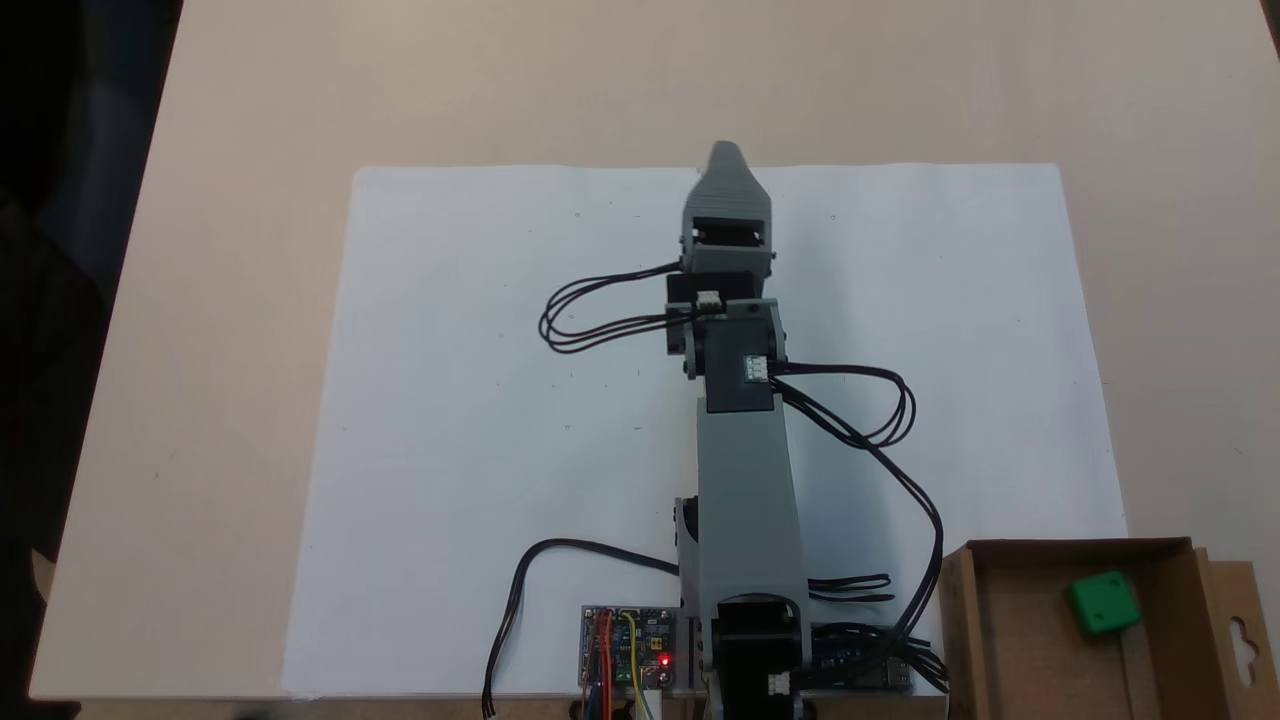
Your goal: Grasp a green dice and put it in the bin.
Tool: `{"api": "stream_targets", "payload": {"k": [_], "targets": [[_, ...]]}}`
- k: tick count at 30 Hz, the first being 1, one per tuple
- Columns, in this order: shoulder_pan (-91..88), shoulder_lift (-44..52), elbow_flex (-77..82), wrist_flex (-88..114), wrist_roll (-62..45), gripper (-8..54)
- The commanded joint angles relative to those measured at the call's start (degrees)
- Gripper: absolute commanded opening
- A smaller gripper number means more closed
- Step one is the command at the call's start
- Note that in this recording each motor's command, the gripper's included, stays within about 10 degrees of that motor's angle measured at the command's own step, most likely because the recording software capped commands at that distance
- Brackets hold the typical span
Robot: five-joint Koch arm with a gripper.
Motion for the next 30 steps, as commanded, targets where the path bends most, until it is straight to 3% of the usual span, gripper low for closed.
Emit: {"api": "stream_targets", "payload": {"k": [1, 10, 30], "targets": [[4.1, 7.0, 1.3, -9.7, 3.4, 45.1], [6.8, 7.0, 25.5, -26.3, -3.7, 43.9], [6.9, 6.9, 46.5, -61.6, -4.1, 42.4]]}}
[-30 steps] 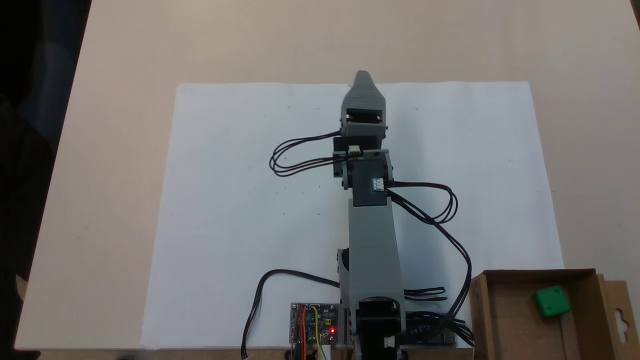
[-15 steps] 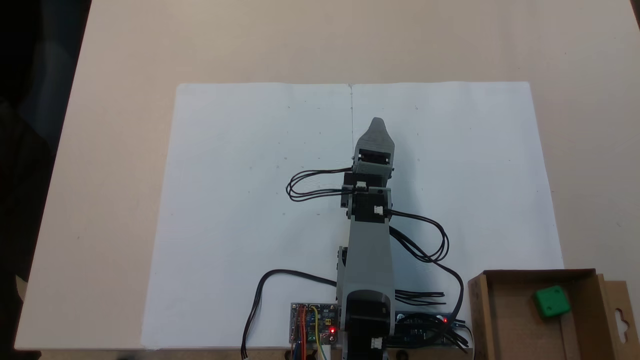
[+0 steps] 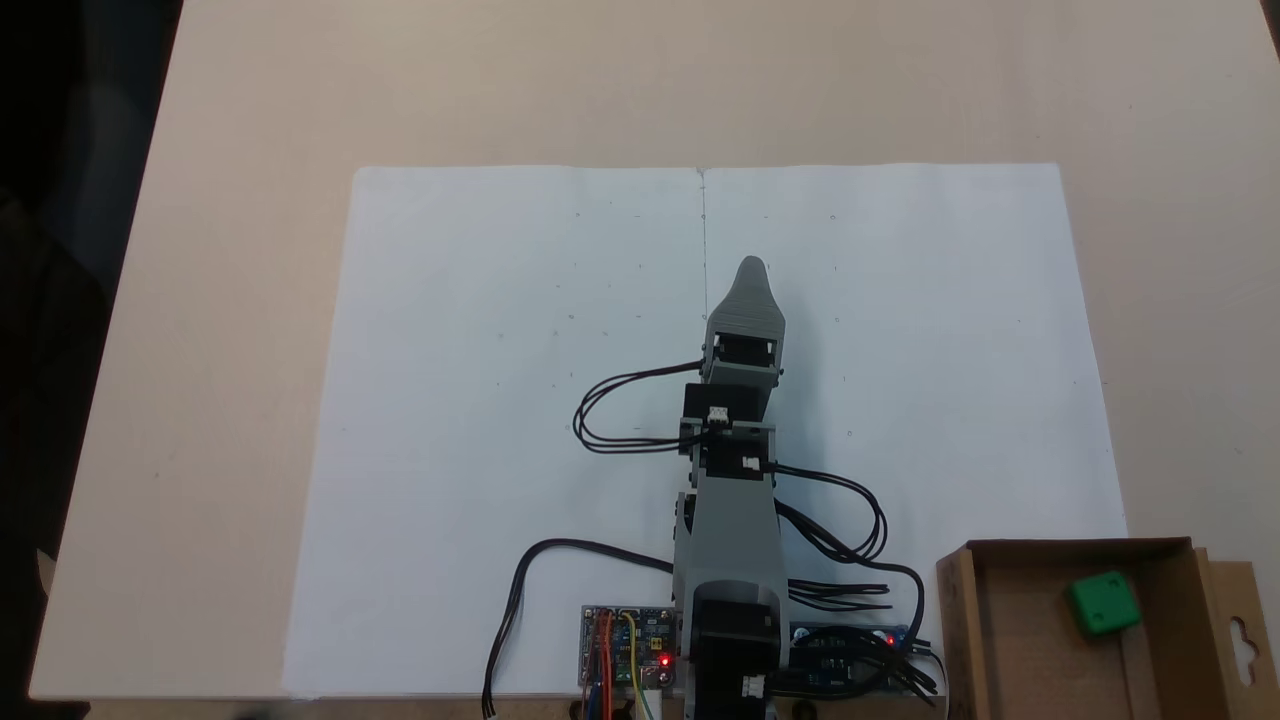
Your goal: Grasp a green dice and put it in the bin.
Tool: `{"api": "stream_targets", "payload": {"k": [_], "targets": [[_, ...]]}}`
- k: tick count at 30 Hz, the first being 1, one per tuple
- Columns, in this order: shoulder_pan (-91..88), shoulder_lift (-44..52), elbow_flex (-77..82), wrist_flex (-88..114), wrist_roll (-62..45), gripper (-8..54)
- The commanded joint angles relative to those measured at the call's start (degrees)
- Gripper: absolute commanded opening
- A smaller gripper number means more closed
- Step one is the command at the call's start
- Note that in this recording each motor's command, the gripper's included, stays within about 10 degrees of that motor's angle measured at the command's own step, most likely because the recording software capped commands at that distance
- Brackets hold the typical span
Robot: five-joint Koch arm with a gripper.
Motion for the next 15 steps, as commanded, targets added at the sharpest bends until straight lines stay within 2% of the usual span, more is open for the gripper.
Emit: {"api": "stream_targets", "payload": {"k": [1, 15], "targets": [[0.9, 6.9, 0.5, -9.5, -3.3, 42.4], [1.3, 6.9, 8.7, -31.2, -3.2, 42.9]]}}
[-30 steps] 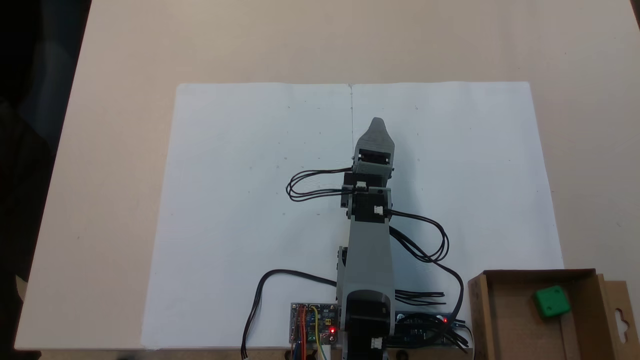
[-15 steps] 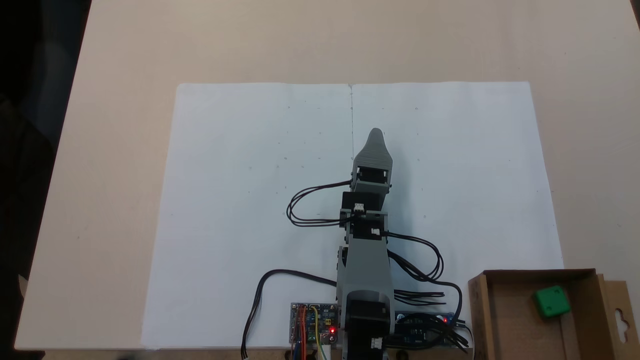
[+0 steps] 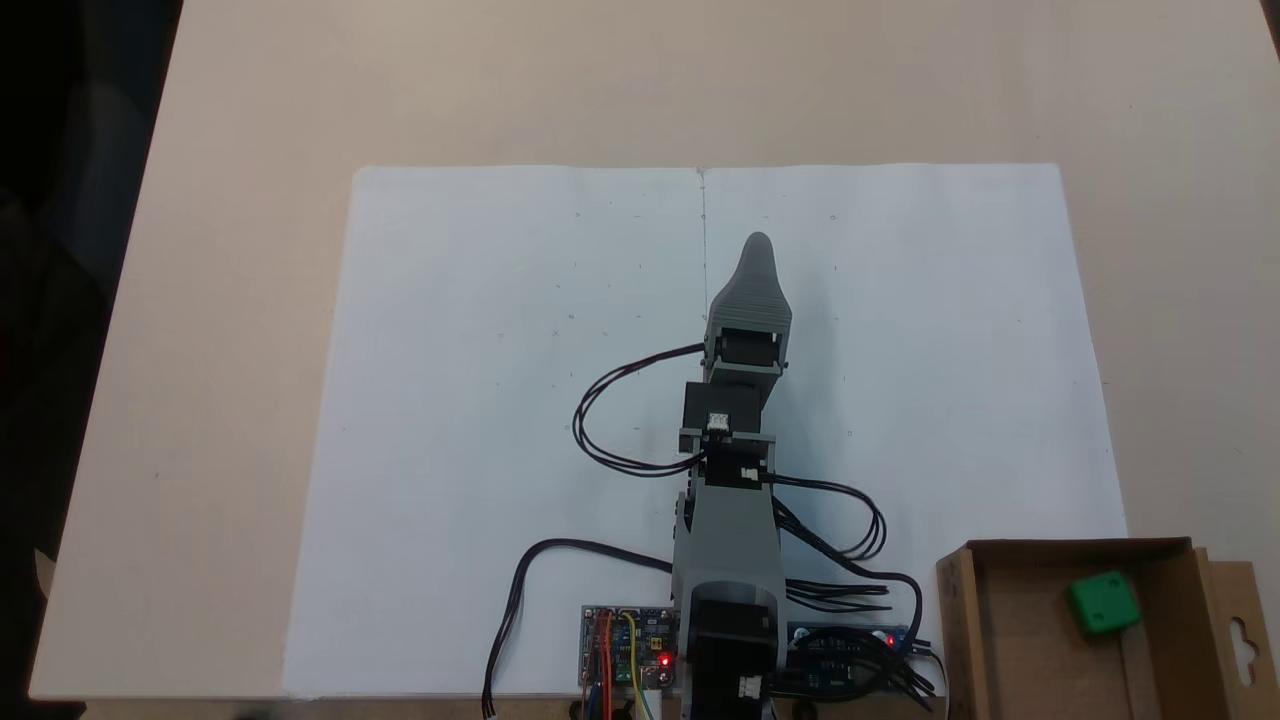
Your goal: Grasp a green dice and put it in the bin.
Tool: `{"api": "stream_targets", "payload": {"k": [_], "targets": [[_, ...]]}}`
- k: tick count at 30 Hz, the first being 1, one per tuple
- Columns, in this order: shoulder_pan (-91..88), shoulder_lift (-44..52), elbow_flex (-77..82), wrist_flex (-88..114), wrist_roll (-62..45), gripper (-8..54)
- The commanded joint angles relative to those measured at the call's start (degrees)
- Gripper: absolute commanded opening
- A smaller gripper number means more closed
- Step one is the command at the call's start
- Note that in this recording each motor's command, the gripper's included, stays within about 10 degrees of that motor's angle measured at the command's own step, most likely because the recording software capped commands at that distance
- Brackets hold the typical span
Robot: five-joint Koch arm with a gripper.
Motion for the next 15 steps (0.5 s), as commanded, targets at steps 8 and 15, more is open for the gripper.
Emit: {"api": "stream_targets", "payload": {"k": [8, 15], "targets": [[0.3, 6.9, 3.9, -20.5, -3.2, 43.8], [0.0, 6.7, 3.9, -22.9, -3.8, 43.5]]}}
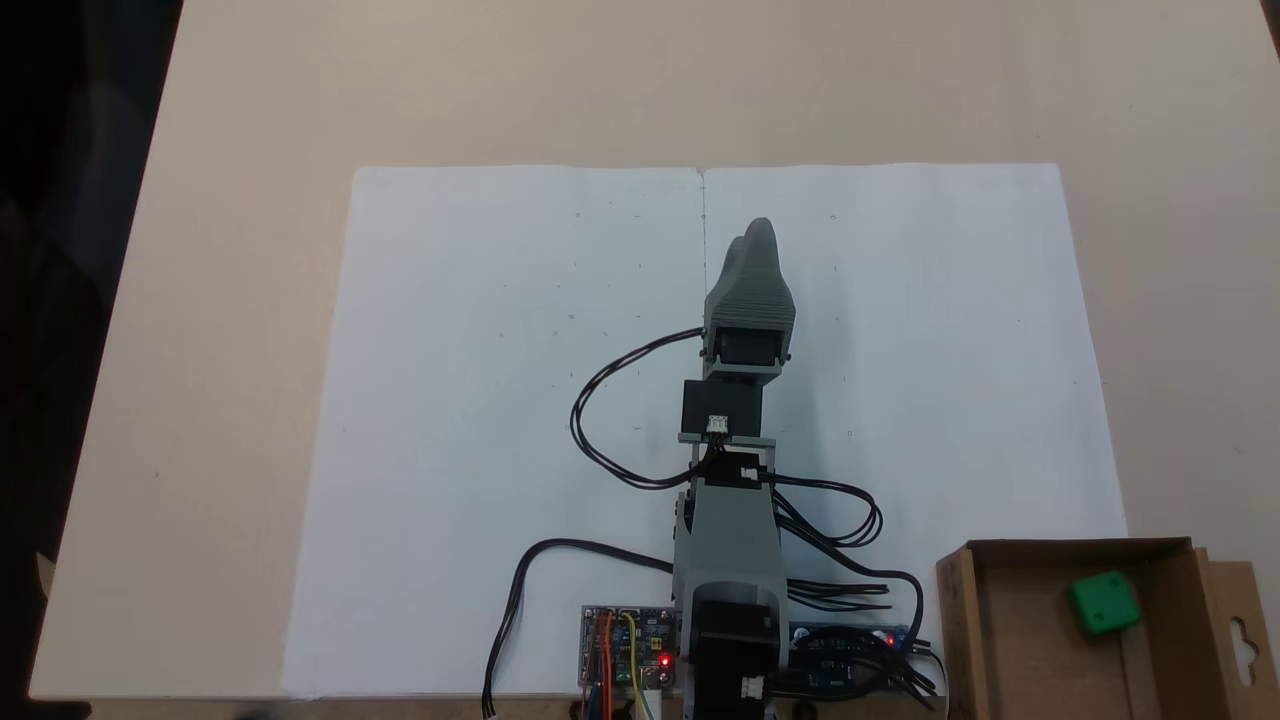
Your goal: Grasp a green dice and put it in the bin.
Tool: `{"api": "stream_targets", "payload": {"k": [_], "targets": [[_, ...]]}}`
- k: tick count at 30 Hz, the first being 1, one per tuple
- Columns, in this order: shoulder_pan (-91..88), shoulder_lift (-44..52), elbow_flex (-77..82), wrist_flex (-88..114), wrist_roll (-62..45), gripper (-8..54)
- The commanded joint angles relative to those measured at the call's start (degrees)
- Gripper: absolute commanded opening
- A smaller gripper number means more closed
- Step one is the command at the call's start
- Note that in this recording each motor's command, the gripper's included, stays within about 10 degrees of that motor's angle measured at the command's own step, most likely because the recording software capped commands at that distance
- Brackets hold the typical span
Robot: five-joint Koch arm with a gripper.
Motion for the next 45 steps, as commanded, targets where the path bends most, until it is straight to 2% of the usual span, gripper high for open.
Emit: {"api": "stream_targets", "payload": {"k": [1, 12, 45], "targets": [[0.6, 6.7, 3.8, -5.4, -4.6, 43.4], [-2.9, 6.7, 3.9, -5.4, -18.1, 42.2], [-5.4, 6.6, 3.9, -4.7, -18.3, 44.5]]}}
